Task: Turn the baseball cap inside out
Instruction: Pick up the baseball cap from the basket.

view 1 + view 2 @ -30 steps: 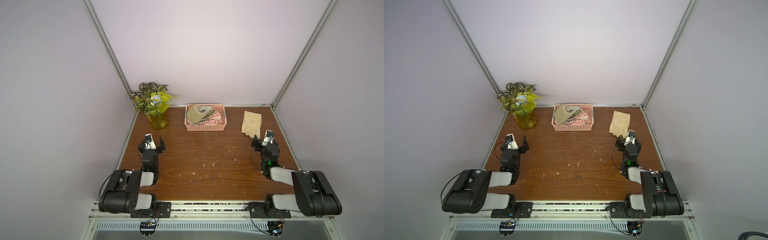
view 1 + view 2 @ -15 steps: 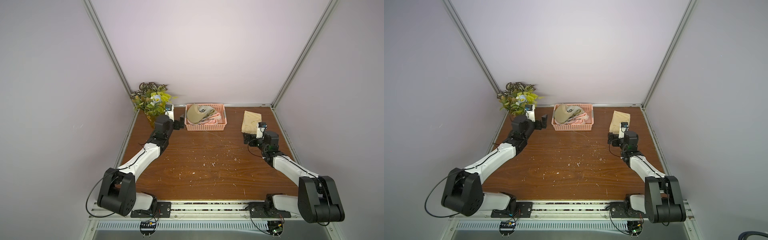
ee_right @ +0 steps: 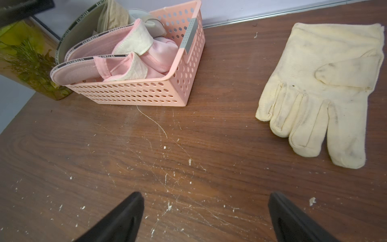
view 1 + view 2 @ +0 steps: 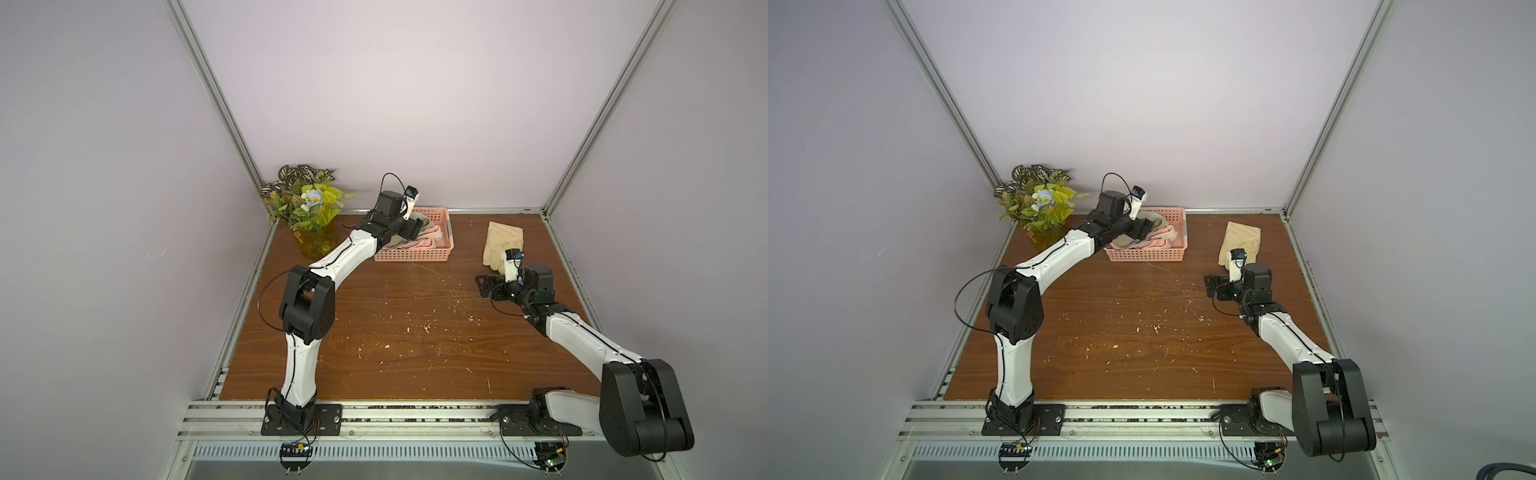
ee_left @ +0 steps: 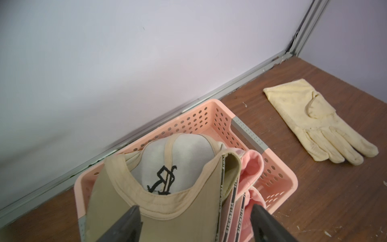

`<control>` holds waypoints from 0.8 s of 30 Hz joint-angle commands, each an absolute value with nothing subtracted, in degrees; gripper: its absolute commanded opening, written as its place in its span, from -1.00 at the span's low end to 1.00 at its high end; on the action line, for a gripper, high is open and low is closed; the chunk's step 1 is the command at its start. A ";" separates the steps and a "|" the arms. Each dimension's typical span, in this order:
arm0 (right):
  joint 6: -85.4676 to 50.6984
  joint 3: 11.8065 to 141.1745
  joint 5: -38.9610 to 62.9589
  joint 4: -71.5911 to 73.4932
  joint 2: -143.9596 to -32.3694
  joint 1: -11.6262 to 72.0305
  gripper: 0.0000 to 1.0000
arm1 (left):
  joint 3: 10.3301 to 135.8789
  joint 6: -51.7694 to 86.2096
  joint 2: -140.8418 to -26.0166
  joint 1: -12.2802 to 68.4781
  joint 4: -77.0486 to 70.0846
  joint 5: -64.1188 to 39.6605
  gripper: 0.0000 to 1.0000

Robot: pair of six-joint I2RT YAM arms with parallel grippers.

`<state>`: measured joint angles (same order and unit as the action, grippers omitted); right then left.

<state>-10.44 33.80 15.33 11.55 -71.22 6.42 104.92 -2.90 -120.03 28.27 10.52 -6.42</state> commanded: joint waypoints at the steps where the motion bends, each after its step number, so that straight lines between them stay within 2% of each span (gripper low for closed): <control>1: -10.07 35.71 16.20 9.61 -69.18 6.75 0.99 | 109.39 -4.12 -122.67 29.36 15.59 -5.74 0.52; 9: -10.06 35.40 15.40 8.89 -67.42 6.73 0.99 | 111.18 -3.69 -125.62 29.36 13.71 -5.25 0.03; 10: -10.15 35.33 15.47 8.88 -67.41 6.72 0.99 | 111.23 -3.77 -125.91 29.36 13.67 -5.24 0.02; 12: -10.27 35.33 15.40 8.72 -67.26 6.81 0.99 | 111.38 -3.75 -126.29 29.36 13.60 -4.67 -0.21; 15: -10.37 35.33 15.71 8.53 -67.10 6.77 0.99 | 111.47 -4.03 -126.61 29.31 13.33 -4.19 -0.42; 19: -10.37 35.34 15.38 8.09 -66.63 6.78 0.99 | 111.54 -4.55 -126.86 29.31 12.43 -3.63 -0.60; 23: -10.61 35.68 15.38 7.62 -65.71 6.82 0.99 | 112.23 -5.08 -126.52 29.35 12.32 -3.59 -1.00; 24: -10.63 35.77 15.38 7.48 -65.36 6.76 0.99 | 112.85 -5.31 -126.20 29.36 12.63 -3.50 -1.00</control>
